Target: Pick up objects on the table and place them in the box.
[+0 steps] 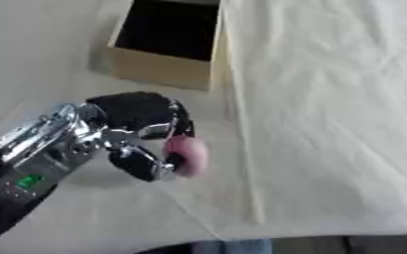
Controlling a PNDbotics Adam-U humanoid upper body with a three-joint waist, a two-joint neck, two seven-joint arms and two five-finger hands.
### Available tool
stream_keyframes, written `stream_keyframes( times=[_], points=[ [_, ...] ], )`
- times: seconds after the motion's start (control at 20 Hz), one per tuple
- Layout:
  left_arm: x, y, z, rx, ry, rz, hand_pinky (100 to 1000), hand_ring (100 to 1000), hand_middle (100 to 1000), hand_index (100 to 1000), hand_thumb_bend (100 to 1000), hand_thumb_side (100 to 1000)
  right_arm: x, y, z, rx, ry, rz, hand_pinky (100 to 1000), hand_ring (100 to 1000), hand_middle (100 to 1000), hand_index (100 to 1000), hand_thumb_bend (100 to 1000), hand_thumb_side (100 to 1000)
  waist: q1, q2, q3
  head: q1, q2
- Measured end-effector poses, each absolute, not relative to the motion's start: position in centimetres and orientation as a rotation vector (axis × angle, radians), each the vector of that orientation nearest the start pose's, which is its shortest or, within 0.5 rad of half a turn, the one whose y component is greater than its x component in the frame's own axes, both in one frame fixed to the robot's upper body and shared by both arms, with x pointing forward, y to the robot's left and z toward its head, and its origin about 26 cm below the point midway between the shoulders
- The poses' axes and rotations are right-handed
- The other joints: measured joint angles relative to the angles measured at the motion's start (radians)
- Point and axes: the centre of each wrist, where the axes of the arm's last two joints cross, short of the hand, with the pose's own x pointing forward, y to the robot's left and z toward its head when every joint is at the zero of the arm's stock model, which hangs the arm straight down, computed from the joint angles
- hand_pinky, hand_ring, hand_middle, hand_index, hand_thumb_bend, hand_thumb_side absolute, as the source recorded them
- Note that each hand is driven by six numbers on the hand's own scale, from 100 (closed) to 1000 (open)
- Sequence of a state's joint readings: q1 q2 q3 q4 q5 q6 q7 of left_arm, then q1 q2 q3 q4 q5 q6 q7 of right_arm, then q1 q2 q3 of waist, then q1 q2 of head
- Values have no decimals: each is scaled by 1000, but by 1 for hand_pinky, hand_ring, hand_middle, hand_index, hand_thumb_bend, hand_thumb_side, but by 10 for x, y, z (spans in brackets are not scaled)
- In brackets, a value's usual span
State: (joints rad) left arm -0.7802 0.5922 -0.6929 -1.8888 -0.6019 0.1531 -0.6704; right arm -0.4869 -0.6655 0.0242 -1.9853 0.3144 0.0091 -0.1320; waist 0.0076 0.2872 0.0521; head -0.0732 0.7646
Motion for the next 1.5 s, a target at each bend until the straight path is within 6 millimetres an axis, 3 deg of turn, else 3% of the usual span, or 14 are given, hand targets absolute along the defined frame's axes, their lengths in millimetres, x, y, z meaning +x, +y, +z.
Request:
stream_keyframes(
  times=[0.3,0.65,0.9,0.95,1.0,1.5],
  points=[
    [295,136,270,-841,2249,2670,482,536,540,689,100,210,305,-282,286,1186,3278,-970,904,773,697,835,100,882,-2,3,4,-1,-6],
    [302,152,322,-1133,2466,2265,464,530,536,680,100,239,305,-280,293,1171,3262,-955,904,774,699,836,100,879,-9,18,-8,1,-37],
    [330,152,347,-1247,2539,2045,464,529,532,675,100,242,305,-278,298,1155,3249,-948,904,775,699,836,100,879,-9,29,-30,14,-59],
    [337,151,350,-1271,2545,2013,472,532,534,675,100,291,305,-277,299,1151,3246,-946,904,775,699,836,100,884,-9,32,-37,19,-64],
    [345,150,353,-1298,2546,1985,472,532,533,675,100,238,305,-277,299,1148,3245,-946,904,775,699,836,100,880,-9,34,-44,23,-69],
    [423,153,350,-1636,2560,1806,471,532,533,673,100,249,306,-273,303,1107,3246,-940,904,769,697,835,100,884,4,51,-88,54,-101]
  ],
)
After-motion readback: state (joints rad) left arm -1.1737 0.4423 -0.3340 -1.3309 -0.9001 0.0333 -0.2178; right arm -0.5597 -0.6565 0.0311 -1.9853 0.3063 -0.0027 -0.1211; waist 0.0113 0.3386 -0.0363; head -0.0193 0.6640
